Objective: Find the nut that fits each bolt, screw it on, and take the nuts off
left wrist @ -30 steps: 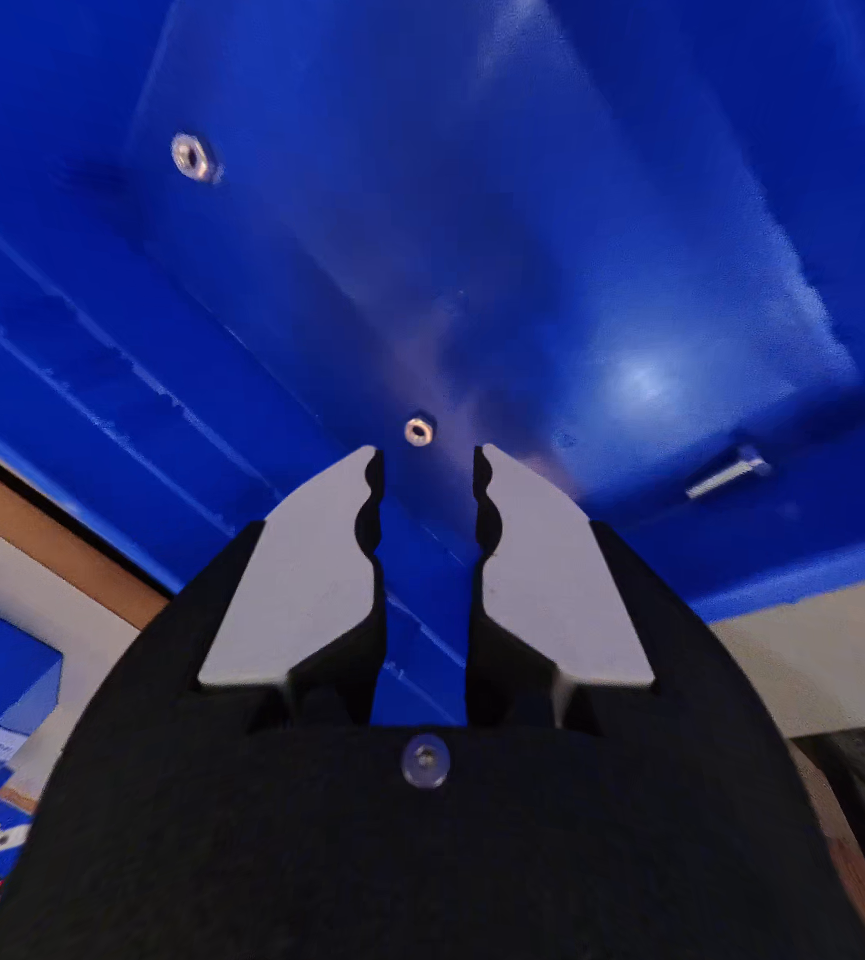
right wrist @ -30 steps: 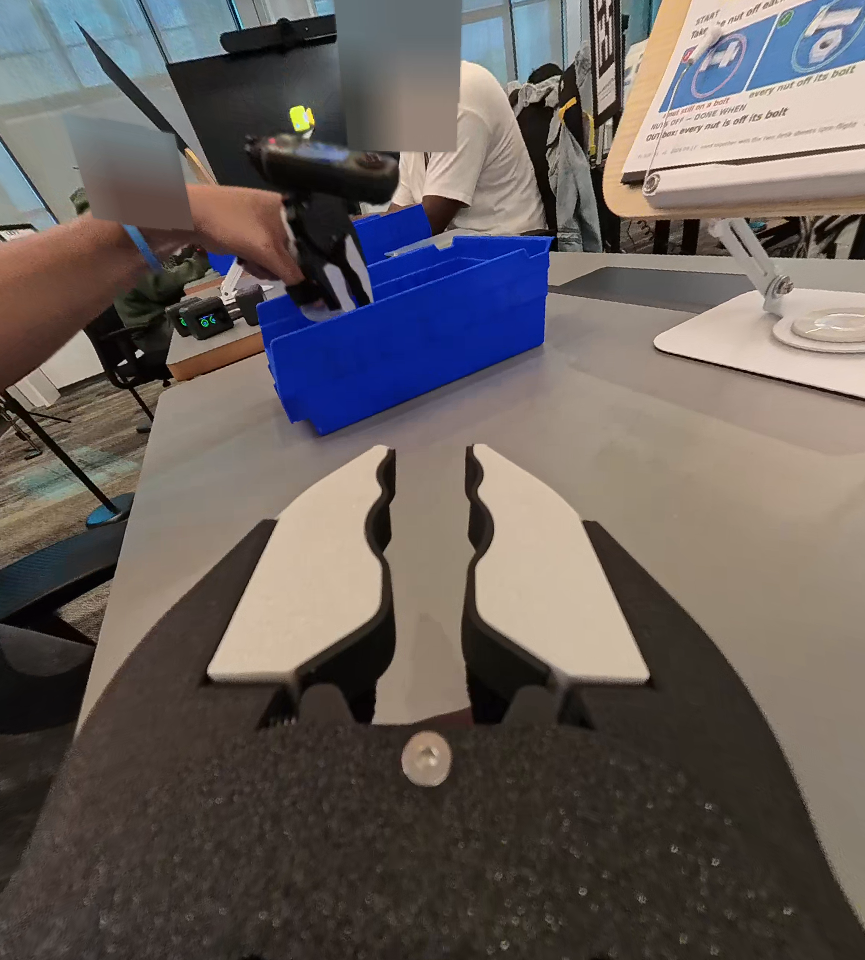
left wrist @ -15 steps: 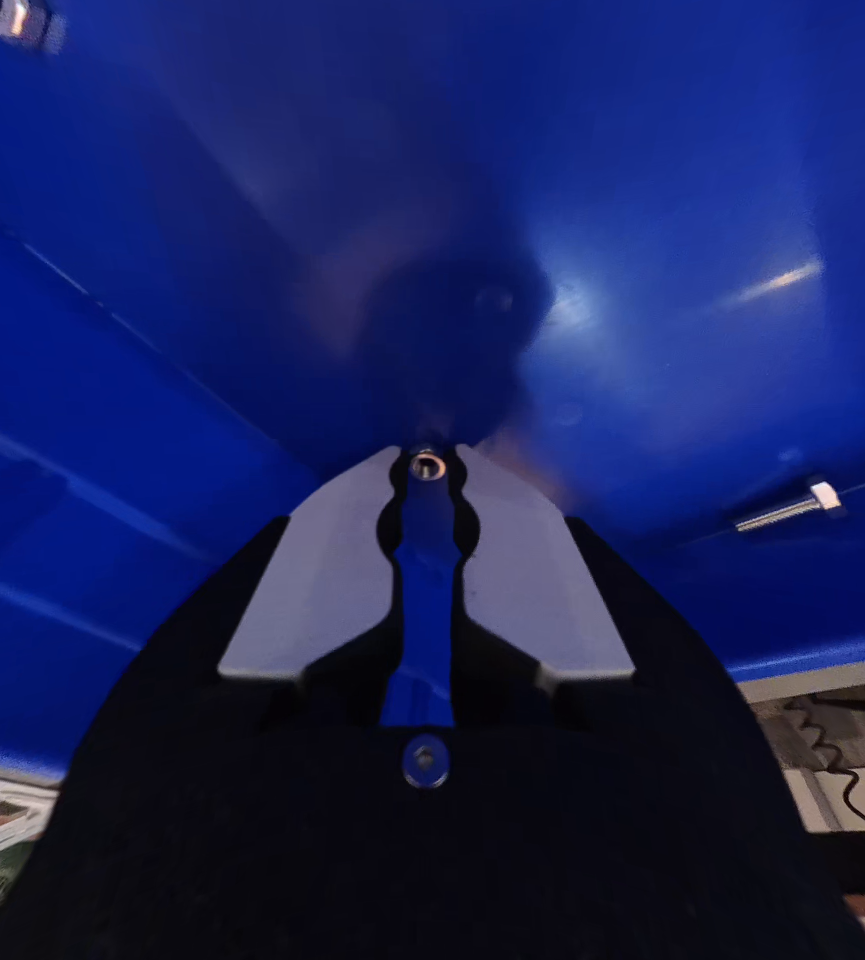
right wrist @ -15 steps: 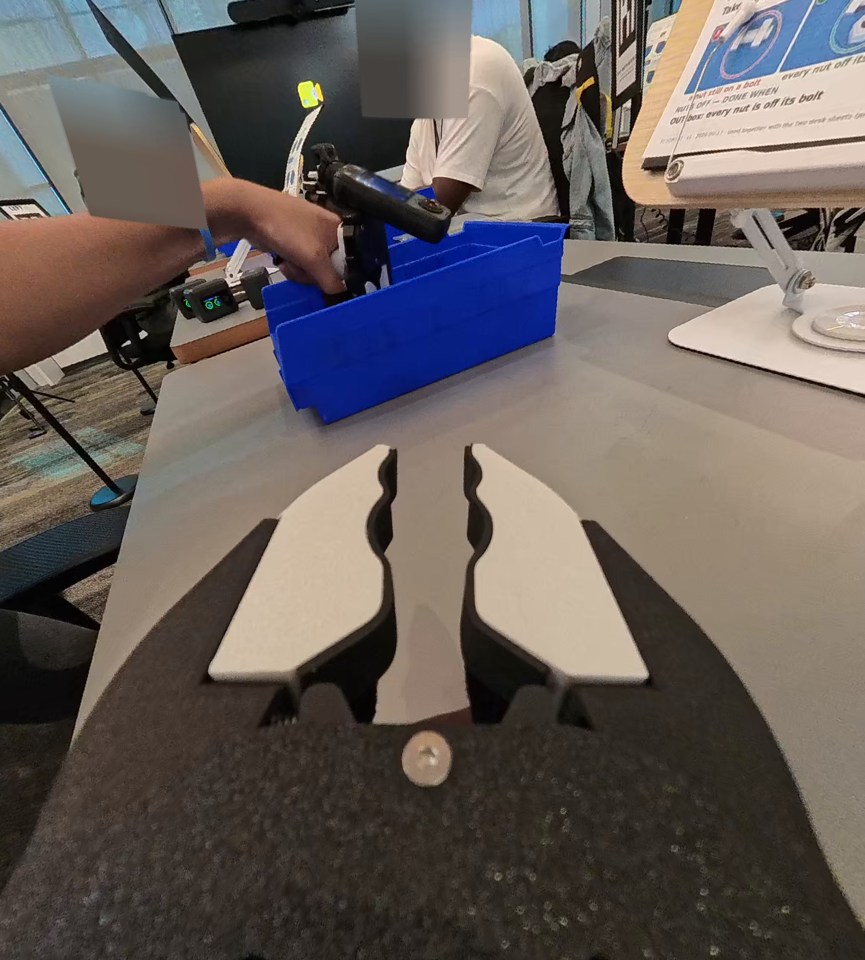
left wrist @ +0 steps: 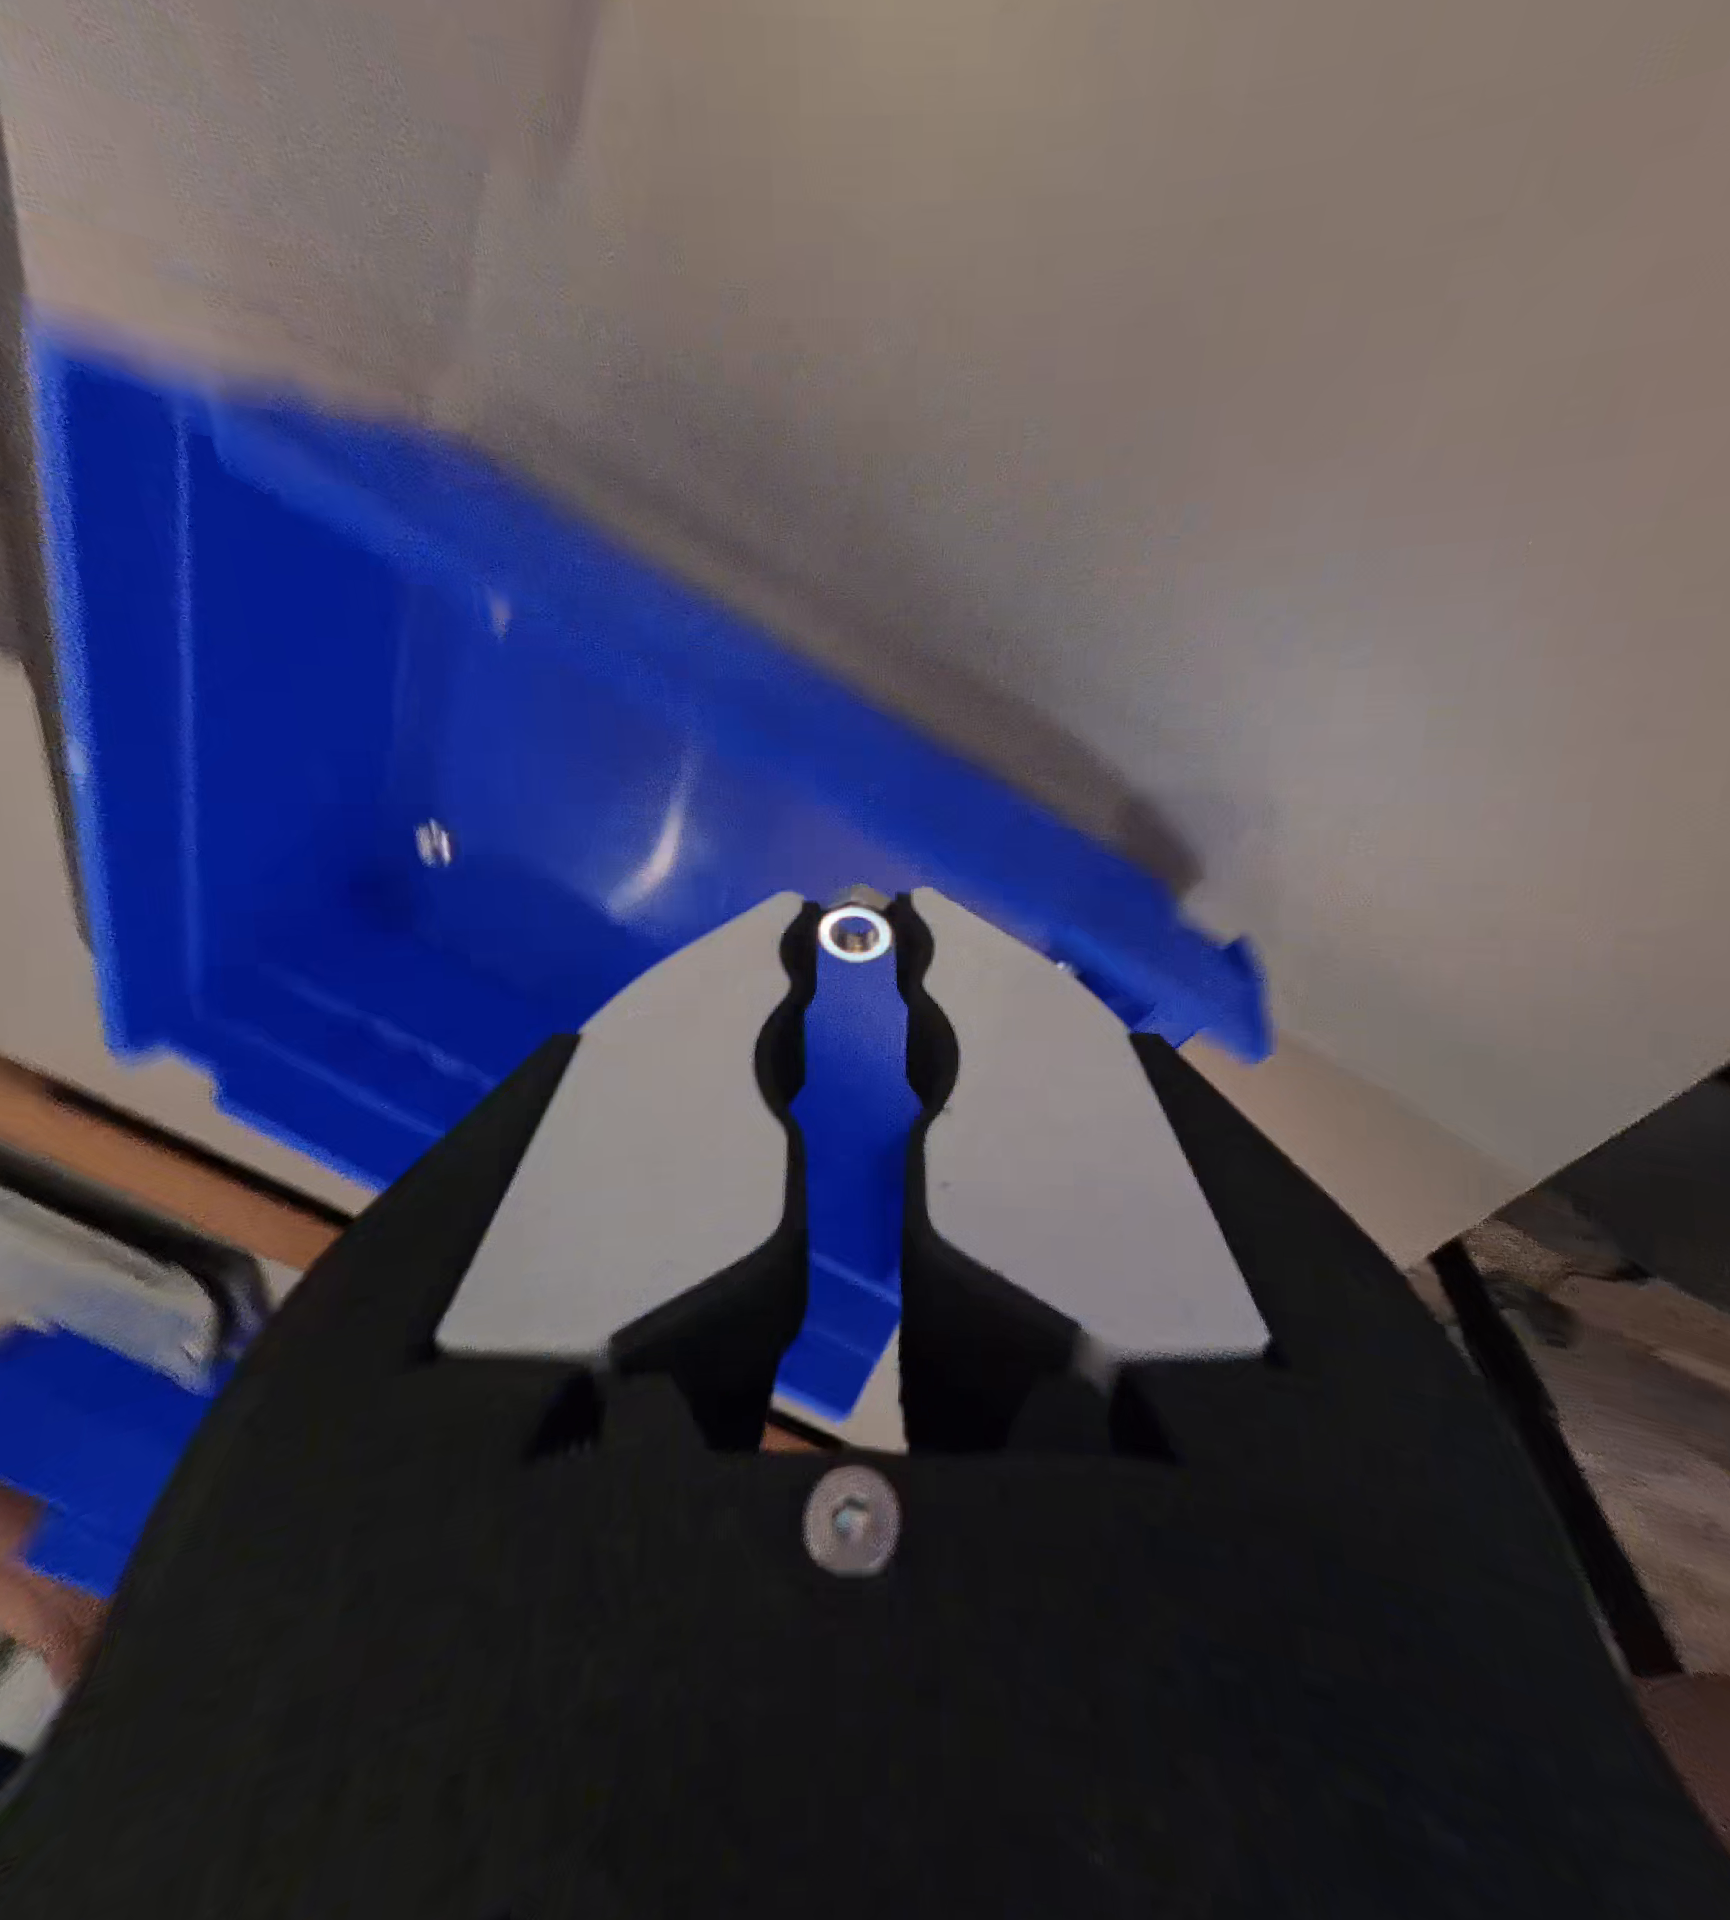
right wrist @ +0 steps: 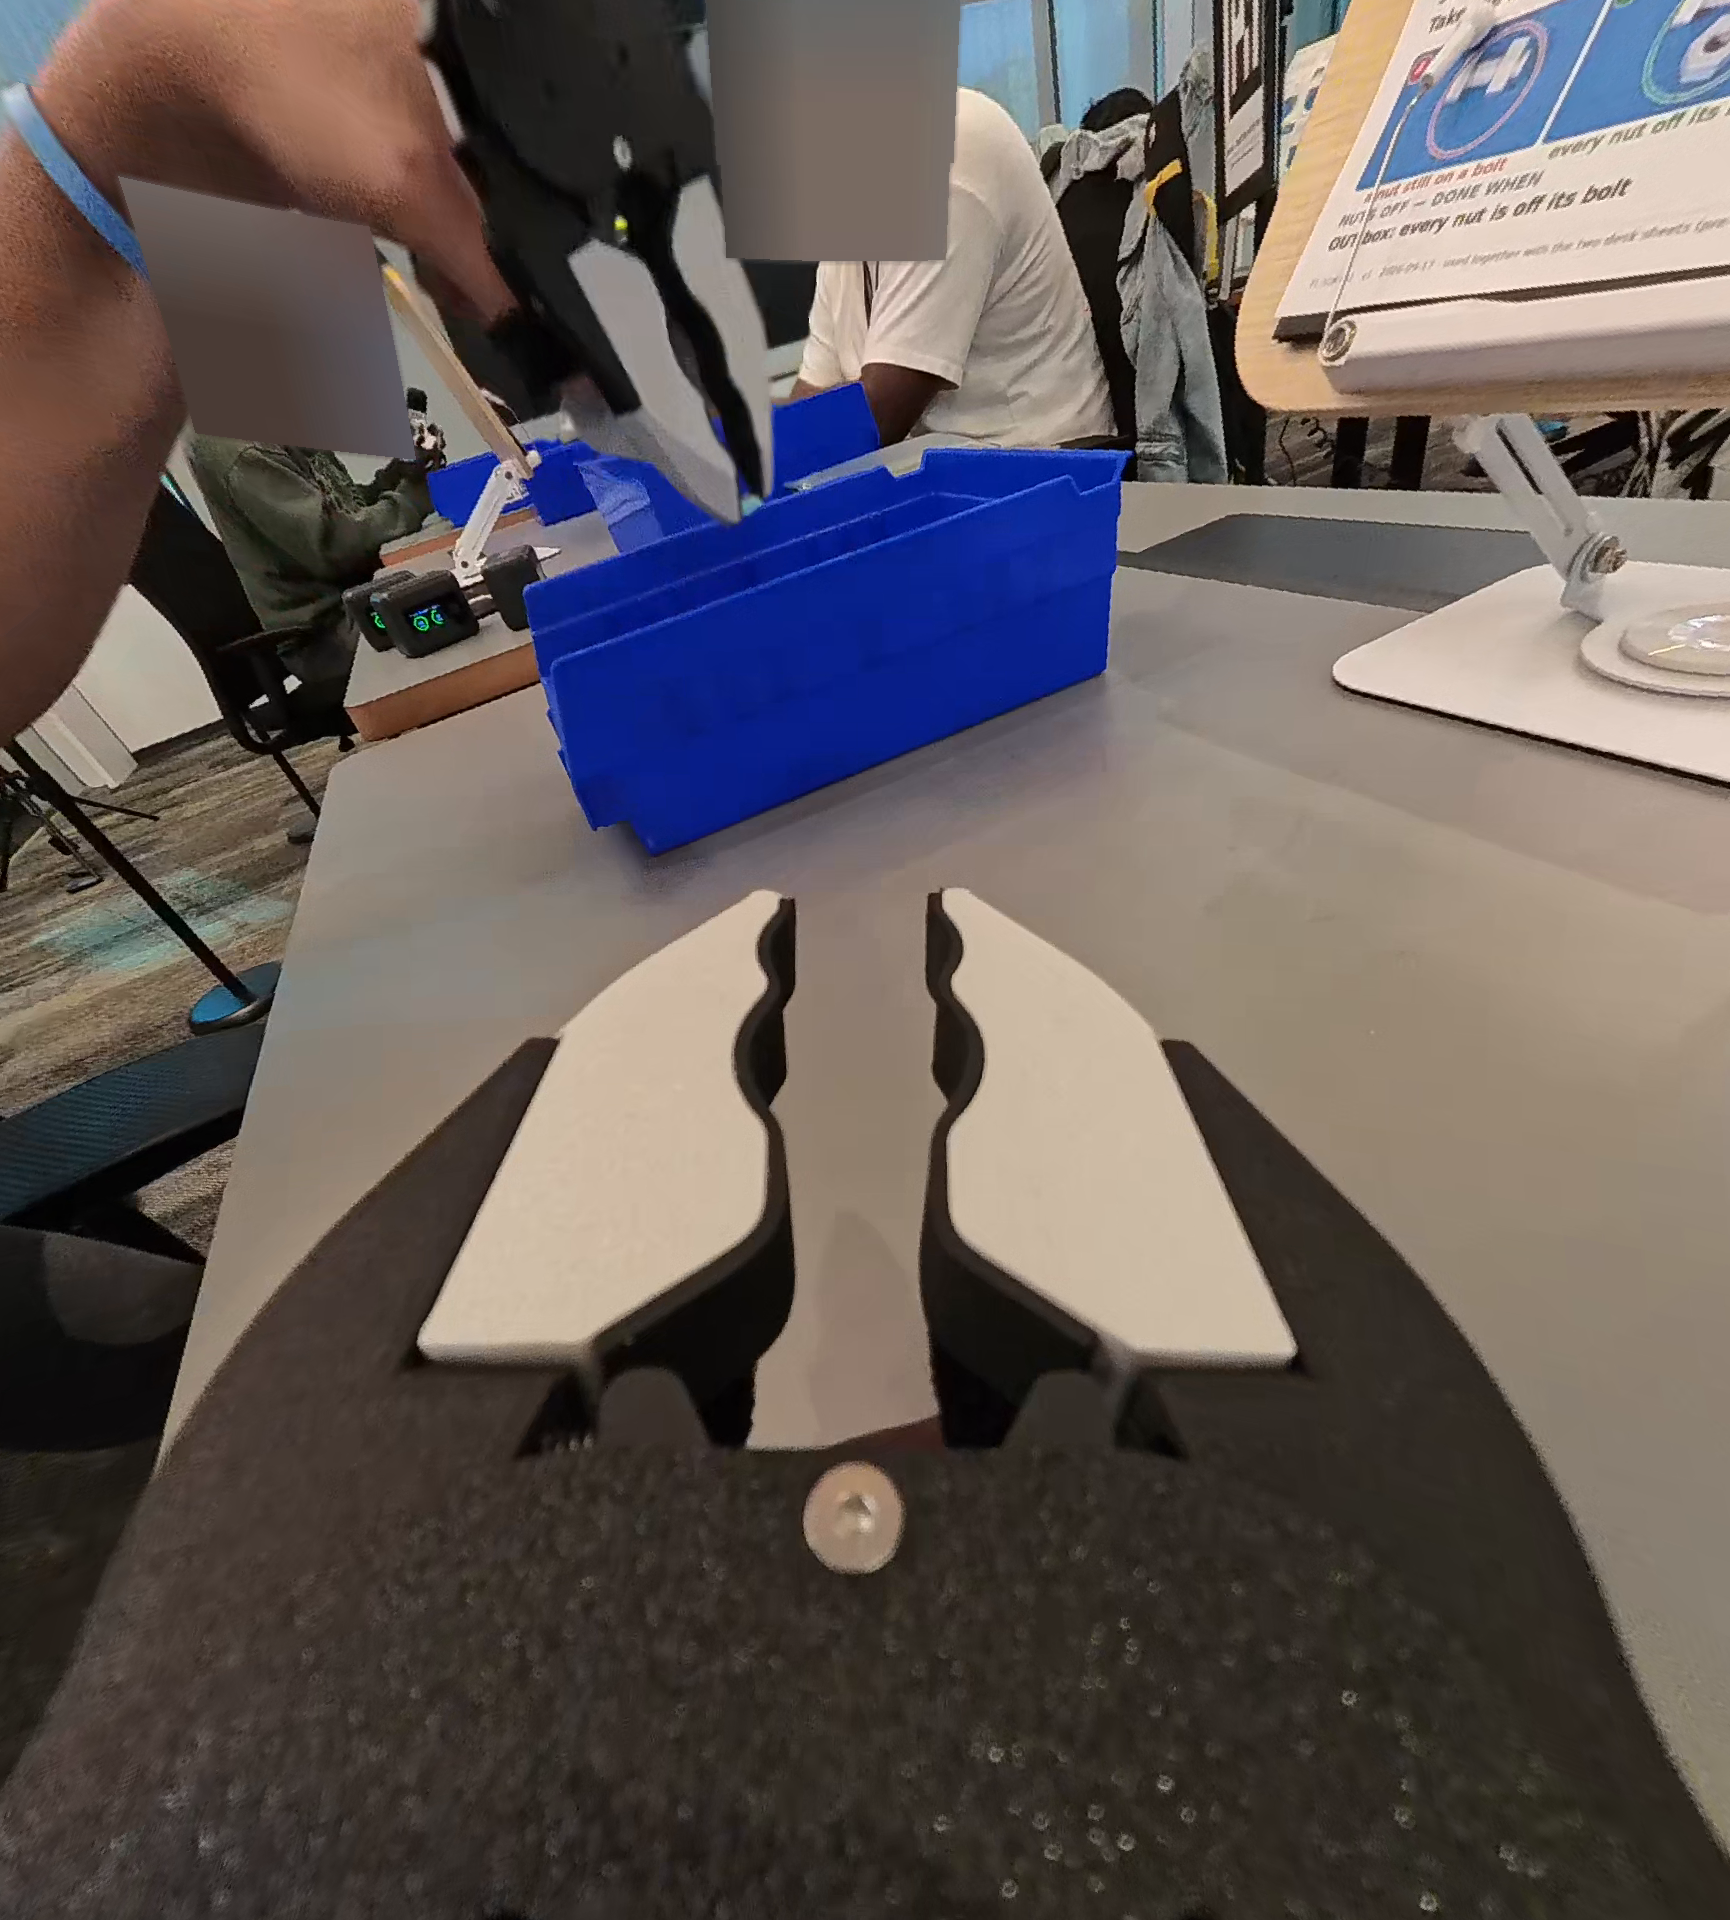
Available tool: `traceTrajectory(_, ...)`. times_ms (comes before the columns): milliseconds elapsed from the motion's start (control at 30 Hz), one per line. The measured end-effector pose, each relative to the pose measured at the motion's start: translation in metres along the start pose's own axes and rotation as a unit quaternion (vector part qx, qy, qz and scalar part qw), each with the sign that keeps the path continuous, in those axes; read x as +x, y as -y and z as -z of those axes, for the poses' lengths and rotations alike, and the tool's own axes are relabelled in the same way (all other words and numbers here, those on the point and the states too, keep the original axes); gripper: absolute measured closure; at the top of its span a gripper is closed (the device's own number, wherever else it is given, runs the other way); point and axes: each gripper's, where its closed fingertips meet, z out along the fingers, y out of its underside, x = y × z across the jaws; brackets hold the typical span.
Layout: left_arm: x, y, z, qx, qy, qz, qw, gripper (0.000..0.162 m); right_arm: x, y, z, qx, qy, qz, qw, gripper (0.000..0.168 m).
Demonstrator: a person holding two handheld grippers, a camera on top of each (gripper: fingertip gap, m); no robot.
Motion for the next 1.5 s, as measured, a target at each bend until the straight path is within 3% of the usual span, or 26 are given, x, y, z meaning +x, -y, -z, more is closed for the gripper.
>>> traceTrajectory(100, 0.036, 0.071, -0.001, 0.008, -0.017, -0.083, 0.996, 0.148, -0.001, 0.0, 0.0, 0.001, 0.002, 0.001, 1.0, 0.144)
traceTrajectory(233, 0.07, 0.141, -0.043, -0.03, -0.053, -0.143, 0.988, 0.148, -0.005, -0.001, 0.0, -0.004, 0.011, 0.012, 1.0, 0.144)
traceTrajectory(367, 0.088, 0.181, -0.077, -0.046, -0.086, -0.158, 0.983, 0.148, -0.018, -0.008, 0.0, -0.029, 0.05, 0.014, 0.998, 0.151)
traceTrajectory(500, 0.1, 0.193, -0.094, -0.066, -0.098, -0.183, 0.976, 0.148, -0.031, -0.012, 0.001, -0.044, 0.094, 0.02, 0.994, 0.15)
traceTrajectory(733, 0.119, 0.188, -0.106, -0.083, -0.115, -0.213, 0.967, 0.148, -0.035, -0.017, 0.001, -0.063, 0.12, 0.012, 0.991, 0.146)
traceTrajectory(833, 0.123, 0.19, -0.105, -0.056, -0.124, -0.205, 0.969, 0.148, -0.036, -0.018, 0.001, -0.068, 0.123, 0.014, 0.99, 0.144)
traceTrajectory(933, 0.121, 0.183, -0.093, -0.023, -0.125, -0.181, 0.975, 0.136, -0.036, -0.024, 0.003, -0.094, 0.119, 0.035, 0.988, 0.142)
traceTrajectory(1067, 0.108, 0.155, -0.049, 0.124, -0.064, -0.083, 0.987, 0.136, -0.019, -0.026, 0.012, -0.21, 0.067, 0.153, 0.963, 0.136)
traceTrajectory(1133, 0.11, 0.139, -0.025, 0.252, -0.04, 0.014, 0.967, 0.136, -0.008, -0.022, 0.013, -0.276, 0.043, 0.21, 0.937, 0.138)
traceTrajectory(1200, 0.12, 0.124, -0.008, 0.387, -0.063, 0.14, 0.909, 0.136, 0.013, -0.022, 0.008, -0.353, 0.017, 0.247, 0.902, 0.139)
traceTrajectory(1267, 0.137, 0.104, -0.006, 0.469, -0.099, 0.213, 0.851, 0.136, 0.027, -0.027, -0.004, -0.418, 0.028, 0.24, 0.876, 0.141)
traceTrajectory(1367, 0.141, 0.072, -0.023, 0.514, -0.053, 0.253, 0.818, 0.135, 0.053, -0.044, -0.018, -0.507, 0.031, 0.248, 0.825, 0.142)
traceTrajectory(1500, 0.132, 0.058, -0.022, 0.544, -0.01, 0.243, 0.803, 0.135, 0.062, -0.054, -0.031, -0.544, 0.073, 0.311, 0.776, 0.141)
